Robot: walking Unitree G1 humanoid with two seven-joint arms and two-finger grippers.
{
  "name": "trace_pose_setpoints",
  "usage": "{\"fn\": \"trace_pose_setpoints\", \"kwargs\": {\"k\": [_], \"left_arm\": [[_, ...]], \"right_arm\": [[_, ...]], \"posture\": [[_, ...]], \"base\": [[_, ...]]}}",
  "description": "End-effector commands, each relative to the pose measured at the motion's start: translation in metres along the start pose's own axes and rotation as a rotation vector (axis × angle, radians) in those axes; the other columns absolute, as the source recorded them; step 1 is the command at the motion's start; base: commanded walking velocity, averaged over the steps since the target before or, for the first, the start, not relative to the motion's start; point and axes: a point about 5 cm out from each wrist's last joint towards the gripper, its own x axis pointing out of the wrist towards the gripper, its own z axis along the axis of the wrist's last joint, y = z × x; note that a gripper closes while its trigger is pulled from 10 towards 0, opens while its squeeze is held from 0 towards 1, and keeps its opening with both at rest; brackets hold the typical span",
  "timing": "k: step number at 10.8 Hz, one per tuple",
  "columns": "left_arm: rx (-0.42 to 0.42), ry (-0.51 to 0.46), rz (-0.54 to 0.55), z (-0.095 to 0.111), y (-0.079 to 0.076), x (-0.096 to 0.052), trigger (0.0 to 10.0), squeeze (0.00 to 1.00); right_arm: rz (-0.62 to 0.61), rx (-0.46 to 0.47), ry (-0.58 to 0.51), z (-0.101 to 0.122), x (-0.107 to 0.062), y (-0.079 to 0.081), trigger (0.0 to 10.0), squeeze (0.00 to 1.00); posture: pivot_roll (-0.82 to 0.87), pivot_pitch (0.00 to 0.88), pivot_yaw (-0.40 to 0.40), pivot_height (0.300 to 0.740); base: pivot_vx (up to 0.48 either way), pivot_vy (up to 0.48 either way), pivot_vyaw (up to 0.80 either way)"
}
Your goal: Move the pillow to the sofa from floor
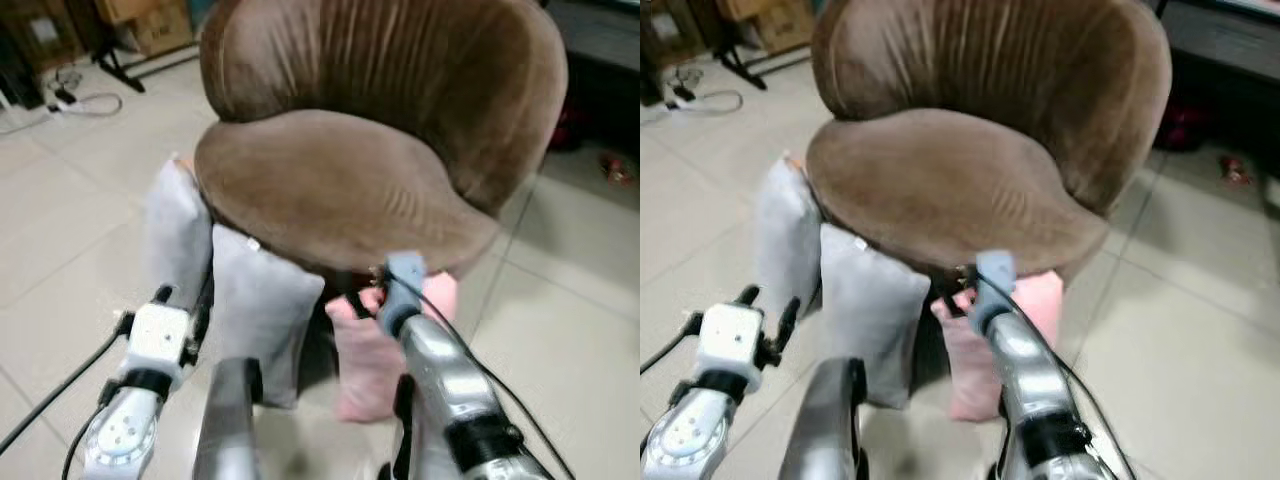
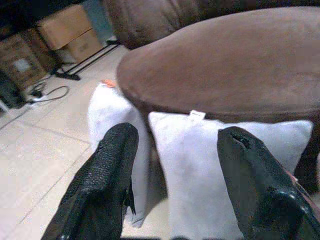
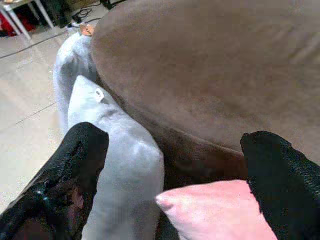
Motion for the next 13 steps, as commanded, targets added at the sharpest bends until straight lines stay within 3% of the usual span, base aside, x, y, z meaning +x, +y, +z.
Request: {"fn": "trace_pose_setpoints", "kwargs": {"k": [1, 5, 9, 13], "left_arm": [[-0.014, -0.015, -0.010, 0.004, -0.001, 0.001, 10.0, 0.00], [-0.016, -0.006, -0.025, 0.003, -0.003, 0.001, 10.0, 0.00], [0.004, 0.012, -0.030, 0.000, -0.007, -0.001, 10.0, 0.00], [0.055, 0.034, -0.194, -0.002, -0.016, -0.006, 10.0, 0.00]], "right_arm": [[-0.041, 0.017, 0.018, -0.009, -0.004, -0.010, 10.0, 1.00], [-0.034, -0.015, 0.014, -0.011, -0.003, -0.007, 10.0, 1.00], [0.003, -0.038, 0.044, -0.018, -0.003, -0.005, 10.0, 1.00], [-0.059, -0.038, 0.098, -0.024, 0.004, -0.011, 10.0, 1.00]], "posture": [[0.04, 0.074, -0.030, 0.531], [0.04, 0.069, -0.033, 0.531], [0.04, 0.066, -0.042, 0.531], [0.05, 0.113, -0.049, 0.531]], "base": [[0.356, 0.000, 0.00], [0.290, 0.000, 0.20], [0.000, 0.000, 0.00], [0.000, 0.000, 0.00]]}}
